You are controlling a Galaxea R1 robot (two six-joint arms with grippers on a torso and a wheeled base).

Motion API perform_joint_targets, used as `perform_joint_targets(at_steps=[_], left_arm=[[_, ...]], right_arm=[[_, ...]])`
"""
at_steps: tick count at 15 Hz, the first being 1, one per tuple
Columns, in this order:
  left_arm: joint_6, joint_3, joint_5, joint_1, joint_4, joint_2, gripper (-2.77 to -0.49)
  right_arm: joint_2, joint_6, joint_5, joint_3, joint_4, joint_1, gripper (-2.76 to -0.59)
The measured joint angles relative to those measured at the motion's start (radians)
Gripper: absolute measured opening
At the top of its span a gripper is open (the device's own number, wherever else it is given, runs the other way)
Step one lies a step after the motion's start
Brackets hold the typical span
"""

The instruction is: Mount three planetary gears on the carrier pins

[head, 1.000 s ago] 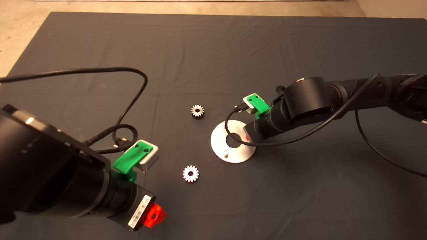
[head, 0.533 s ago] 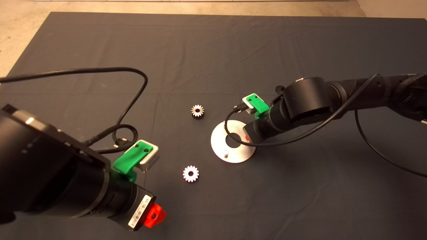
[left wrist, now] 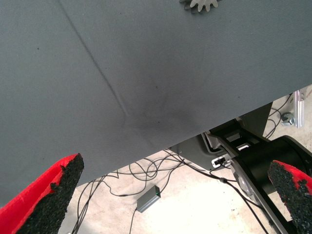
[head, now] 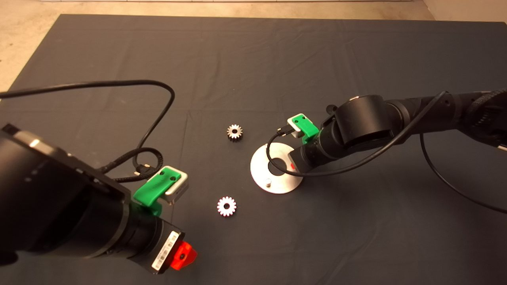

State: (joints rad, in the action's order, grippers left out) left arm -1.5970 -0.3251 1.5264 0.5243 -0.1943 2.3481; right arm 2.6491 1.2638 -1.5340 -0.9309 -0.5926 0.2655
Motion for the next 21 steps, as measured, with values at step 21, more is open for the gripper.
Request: perform_joint_targets(at_steps=[21], left_arm=[[0.000, 0.000, 0.000, 0.000, 0.000, -0.002, -0.50]], right_arm=[[0.000, -0.001, -0.001, 0.000, -0.001, -0.019, -2.33]])
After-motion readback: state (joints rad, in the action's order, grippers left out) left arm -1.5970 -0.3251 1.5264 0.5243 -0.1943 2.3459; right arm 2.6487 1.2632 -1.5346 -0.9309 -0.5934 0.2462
